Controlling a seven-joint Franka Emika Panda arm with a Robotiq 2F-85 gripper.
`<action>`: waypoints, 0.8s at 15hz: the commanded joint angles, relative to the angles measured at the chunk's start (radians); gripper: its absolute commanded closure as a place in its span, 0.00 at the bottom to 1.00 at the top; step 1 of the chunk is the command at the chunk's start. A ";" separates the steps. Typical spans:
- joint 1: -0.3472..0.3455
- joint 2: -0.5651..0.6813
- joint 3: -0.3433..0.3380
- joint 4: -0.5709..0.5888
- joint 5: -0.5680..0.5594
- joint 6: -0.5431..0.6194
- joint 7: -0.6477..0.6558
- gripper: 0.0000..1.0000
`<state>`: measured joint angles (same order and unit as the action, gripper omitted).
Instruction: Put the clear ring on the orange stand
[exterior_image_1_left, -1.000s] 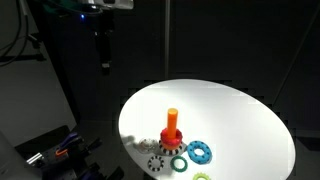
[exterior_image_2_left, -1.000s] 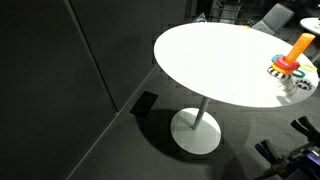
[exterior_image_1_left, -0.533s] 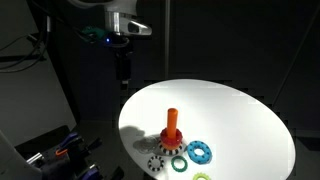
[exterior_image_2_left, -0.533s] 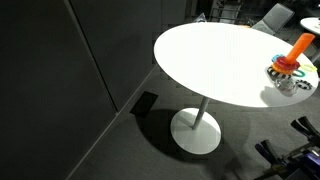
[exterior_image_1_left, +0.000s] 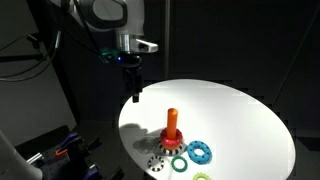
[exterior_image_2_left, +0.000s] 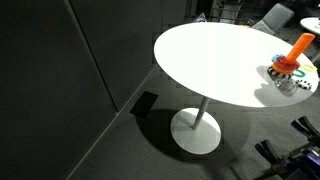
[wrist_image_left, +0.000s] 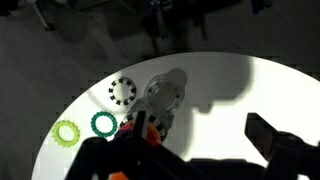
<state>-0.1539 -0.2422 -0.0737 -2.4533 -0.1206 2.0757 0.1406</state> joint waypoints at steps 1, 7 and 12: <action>0.000 0.025 0.000 -0.044 -0.057 0.104 0.024 0.00; -0.018 0.020 -0.031 -0.141 -0.078 0.279 0.002 0.00; -0.033 0.062 -0.063 -0.184 -0.059 0.396 -0.013 0.00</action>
<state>-0.1713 -0.1996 -0.1231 -2.6179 -0.1786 2.4130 0.1413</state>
